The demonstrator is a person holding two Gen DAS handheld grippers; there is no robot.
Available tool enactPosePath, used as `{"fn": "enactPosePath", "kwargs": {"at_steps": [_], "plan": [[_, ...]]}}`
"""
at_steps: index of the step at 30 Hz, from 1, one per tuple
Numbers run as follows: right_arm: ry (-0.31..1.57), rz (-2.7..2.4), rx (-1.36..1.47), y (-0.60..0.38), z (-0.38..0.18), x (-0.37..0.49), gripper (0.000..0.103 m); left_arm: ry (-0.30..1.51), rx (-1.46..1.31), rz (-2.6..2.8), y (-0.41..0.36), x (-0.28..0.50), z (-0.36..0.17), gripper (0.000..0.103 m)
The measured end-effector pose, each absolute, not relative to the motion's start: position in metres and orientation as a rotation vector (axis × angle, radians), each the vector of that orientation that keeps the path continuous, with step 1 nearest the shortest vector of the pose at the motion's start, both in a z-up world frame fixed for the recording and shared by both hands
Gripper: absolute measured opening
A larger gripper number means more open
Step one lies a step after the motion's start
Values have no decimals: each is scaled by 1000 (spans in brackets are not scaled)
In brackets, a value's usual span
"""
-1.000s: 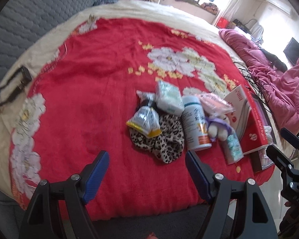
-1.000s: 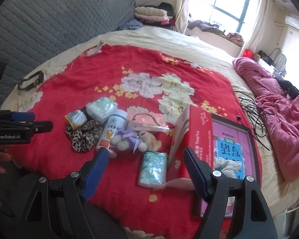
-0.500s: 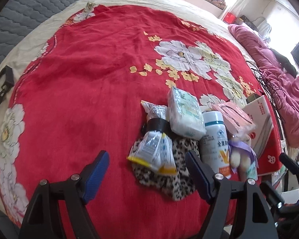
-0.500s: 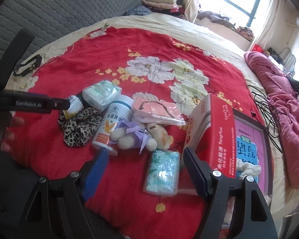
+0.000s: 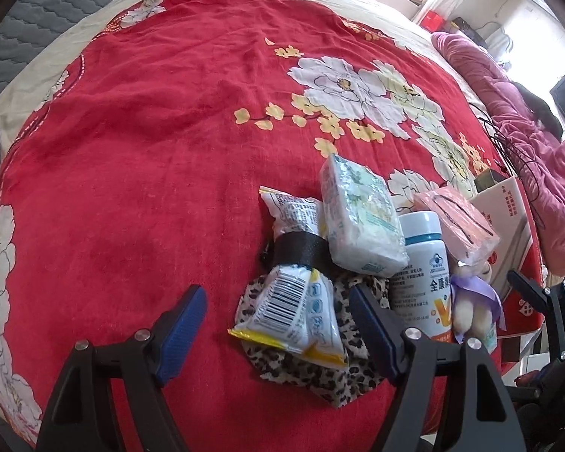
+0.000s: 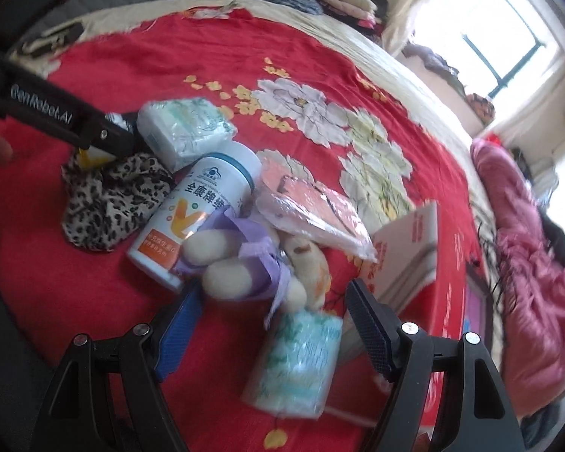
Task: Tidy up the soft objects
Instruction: 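Grasp the barcoded snack packet with the left gripper while the right gripper grasps the white bunny with purple bow, then carry the snack packet and white bunny with both grippers over the pink tray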
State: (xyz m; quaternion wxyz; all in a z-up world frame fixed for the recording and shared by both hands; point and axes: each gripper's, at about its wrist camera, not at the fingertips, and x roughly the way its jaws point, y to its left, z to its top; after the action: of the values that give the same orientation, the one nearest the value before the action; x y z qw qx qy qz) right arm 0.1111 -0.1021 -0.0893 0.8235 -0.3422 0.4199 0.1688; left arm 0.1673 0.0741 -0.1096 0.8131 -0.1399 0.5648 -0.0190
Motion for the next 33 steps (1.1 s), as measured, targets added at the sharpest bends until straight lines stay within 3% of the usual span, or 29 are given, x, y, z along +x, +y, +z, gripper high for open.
{"fn": "enactPosePath", "kwargs": {"at_steps": [3,8,10,14,16,17,33], "plan": [[882,354,-768,-97,-97,117,75,1211,-303,-42,76,171,-112,74],[888,384,-743,-97,-100,124,55,1209,-311,-48,78,177,-114,68],[899,396,-709,-97,-98,126,51,1208,-310,-58,76,179,-114,63],[954,425,-571,-108,-88,134,43,1200,-311,-89,70,183,-112,40],[985,437,-477,-118,-82,140,40,1206,-316,-99,68,187,-112,39],[1006,444,-420,-125,-78,144,30,1206,-316,-101,68,187,-113,38],[1047,521,-109,-163,-34,135,29,1147,-390,-129,92,168,-79,35]]}}
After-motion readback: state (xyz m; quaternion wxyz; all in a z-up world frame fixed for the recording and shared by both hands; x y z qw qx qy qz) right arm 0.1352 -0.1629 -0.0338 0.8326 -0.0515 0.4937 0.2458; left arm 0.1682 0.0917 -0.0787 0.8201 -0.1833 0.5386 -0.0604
